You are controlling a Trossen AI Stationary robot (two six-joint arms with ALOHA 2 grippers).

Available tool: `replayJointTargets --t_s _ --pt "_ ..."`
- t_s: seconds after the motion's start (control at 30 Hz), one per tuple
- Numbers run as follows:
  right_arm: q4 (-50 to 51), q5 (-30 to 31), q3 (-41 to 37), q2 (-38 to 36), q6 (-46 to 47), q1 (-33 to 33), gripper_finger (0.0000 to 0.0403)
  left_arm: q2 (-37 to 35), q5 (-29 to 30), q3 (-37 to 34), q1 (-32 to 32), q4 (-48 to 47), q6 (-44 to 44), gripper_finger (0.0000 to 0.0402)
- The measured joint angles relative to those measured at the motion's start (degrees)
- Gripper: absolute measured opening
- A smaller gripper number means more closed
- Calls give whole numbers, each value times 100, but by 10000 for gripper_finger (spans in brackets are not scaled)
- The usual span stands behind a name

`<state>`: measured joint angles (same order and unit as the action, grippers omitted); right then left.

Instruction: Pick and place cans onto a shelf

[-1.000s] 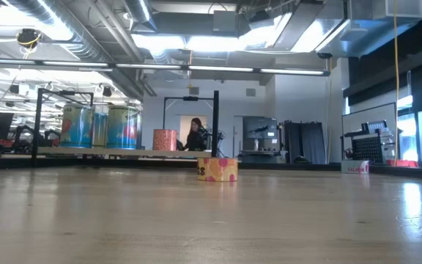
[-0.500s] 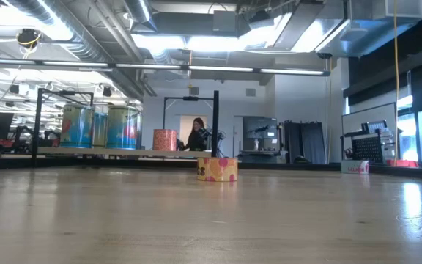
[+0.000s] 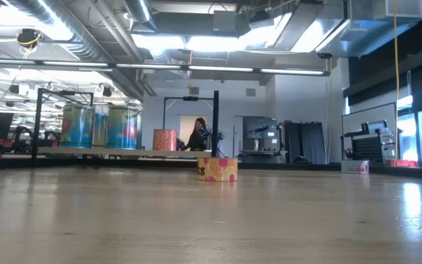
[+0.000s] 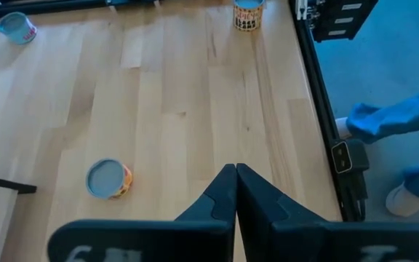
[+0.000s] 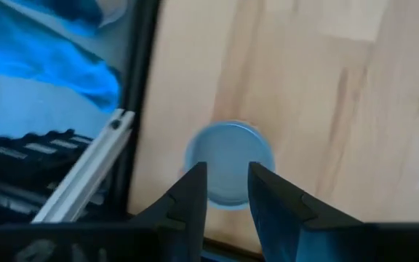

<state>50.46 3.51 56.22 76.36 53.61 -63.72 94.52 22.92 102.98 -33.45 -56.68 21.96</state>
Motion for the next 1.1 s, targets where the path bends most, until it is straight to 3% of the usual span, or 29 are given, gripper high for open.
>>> replayJointTargets --t_s 0.2,1.1 --pt "-49 85 -410 0 454 90 103 0 0 0 0 -28 -2 0" --pt "-1015 -213 -1392 3 681 286 103 0 -5 0 0 -33 7 0"
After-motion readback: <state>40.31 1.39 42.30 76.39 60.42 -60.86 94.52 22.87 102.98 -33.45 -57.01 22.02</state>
